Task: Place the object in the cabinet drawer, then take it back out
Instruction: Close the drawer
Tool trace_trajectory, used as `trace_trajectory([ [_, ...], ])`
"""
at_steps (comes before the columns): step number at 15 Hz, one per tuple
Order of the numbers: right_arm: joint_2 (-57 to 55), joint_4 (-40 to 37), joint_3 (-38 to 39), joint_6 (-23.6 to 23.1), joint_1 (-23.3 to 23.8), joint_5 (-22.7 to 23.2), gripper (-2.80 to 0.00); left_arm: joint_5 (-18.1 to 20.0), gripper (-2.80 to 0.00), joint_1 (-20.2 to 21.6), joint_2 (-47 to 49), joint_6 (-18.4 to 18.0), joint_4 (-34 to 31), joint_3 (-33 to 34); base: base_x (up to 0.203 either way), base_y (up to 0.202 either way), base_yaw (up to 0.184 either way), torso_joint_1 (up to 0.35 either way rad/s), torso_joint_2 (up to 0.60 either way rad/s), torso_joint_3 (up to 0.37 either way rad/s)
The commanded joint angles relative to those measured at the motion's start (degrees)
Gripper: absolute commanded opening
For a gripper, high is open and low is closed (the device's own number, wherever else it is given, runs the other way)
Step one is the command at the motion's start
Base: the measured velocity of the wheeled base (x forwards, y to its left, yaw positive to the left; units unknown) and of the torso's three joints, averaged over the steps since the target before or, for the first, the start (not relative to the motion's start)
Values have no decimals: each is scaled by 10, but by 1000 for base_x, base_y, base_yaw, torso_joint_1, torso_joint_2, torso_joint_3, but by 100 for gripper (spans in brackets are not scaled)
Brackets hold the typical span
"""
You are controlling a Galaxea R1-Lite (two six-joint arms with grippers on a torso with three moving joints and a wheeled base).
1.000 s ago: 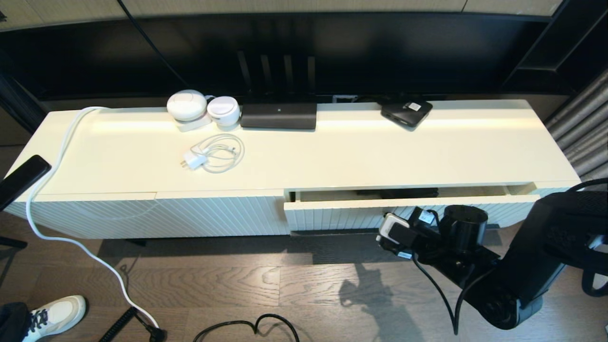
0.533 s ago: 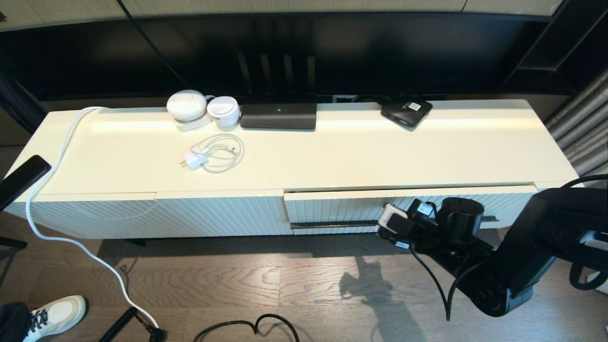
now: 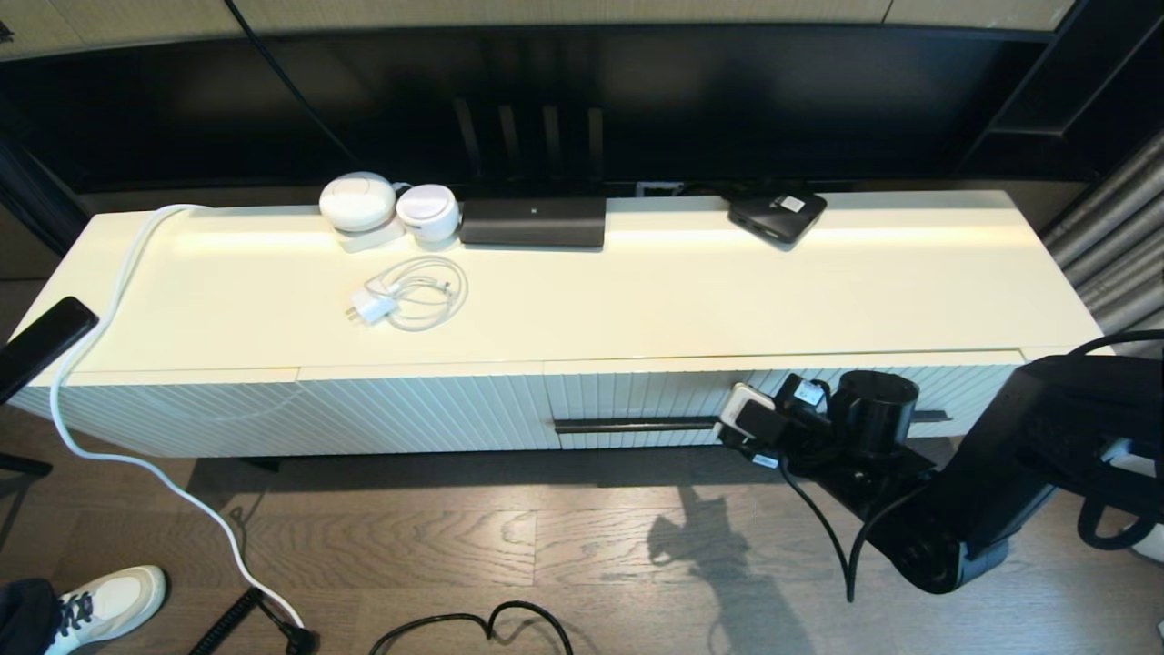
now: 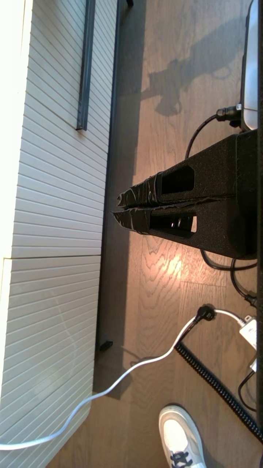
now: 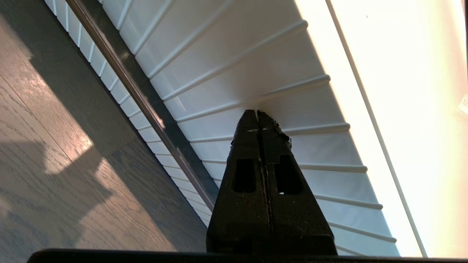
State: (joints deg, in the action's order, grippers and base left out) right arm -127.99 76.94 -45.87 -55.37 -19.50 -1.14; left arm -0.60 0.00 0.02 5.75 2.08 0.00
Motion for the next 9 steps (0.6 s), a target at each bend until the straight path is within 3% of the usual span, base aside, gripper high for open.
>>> trace_trajectory([
  [1, 16, 0, 17, -3, 0, -2, -280, 0, -280, 0, 0, 0, 0, 0, 0, 0, 0, 0, 0, 0],
  [9, 287, -264, 100, 2, -6, -77, -280, 0, -280, 0, 0, 0, 0, 0, 0, 0, 0, 0, 0, 0],
])
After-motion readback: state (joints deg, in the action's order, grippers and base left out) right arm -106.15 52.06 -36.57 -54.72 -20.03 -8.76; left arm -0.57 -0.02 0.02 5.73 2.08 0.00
